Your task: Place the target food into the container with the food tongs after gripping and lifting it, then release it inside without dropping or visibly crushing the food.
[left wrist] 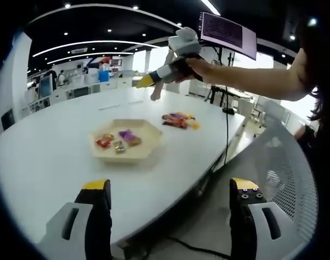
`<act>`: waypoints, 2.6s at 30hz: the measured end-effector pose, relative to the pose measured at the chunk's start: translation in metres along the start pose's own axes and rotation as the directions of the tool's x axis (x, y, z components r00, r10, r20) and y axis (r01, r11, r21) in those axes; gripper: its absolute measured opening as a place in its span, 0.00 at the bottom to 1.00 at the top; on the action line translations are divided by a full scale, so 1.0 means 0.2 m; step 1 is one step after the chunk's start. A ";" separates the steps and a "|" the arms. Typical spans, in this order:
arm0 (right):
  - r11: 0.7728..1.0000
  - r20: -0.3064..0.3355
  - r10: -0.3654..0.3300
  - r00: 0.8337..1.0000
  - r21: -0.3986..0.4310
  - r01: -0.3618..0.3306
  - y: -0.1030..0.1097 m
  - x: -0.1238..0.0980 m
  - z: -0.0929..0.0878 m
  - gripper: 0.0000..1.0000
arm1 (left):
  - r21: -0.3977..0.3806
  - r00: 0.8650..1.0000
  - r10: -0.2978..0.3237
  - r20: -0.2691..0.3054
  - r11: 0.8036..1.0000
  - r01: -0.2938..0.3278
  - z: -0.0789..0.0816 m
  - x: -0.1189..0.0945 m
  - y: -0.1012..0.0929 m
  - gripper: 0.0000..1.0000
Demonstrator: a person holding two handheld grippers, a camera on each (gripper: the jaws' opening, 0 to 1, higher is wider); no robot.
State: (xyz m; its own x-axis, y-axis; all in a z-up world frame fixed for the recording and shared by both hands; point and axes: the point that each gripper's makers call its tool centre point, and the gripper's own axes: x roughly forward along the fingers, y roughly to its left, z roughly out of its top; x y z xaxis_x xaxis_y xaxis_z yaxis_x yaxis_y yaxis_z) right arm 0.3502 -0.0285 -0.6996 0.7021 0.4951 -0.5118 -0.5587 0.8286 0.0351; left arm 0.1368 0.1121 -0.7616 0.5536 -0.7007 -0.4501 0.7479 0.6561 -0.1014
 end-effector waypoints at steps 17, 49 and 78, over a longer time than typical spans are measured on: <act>0.994 -0.065 -0.106 0.992 0.029 0.108 -0.30 -0.13 -0.29 0.30 | 0.002 1.000 0.006 0.013 1.000 -0.006 0.01 0.00 0.00 0.89; 0.990 -0.145 -0.103 0.984 0.083 0.116 -0.48 0.00 -0.61 0.31 | -0.006 1.000 0.008 0.005 1.000 -0.008 0.00 0.01 0.00 1.00; 0.989 -0.189 -0.149 0.971 -0.043 0.143 -0.46 0.05 -0.68 0.30 | 0.006 0.999 0.030 -0.012 1.000 -0.030 -0.01 0.01 0.03 0.99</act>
State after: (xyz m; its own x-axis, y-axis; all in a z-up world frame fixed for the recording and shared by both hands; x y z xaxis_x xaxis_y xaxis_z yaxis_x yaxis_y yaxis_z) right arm 0.3476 -0.1349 -0.8242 0.6813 0.3079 -0.6640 -0.4709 0.8790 -0.0755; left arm 0.1415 0.1148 -0.7658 0.5711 -0.6776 -0.4634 0.7335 0.6747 -0.0826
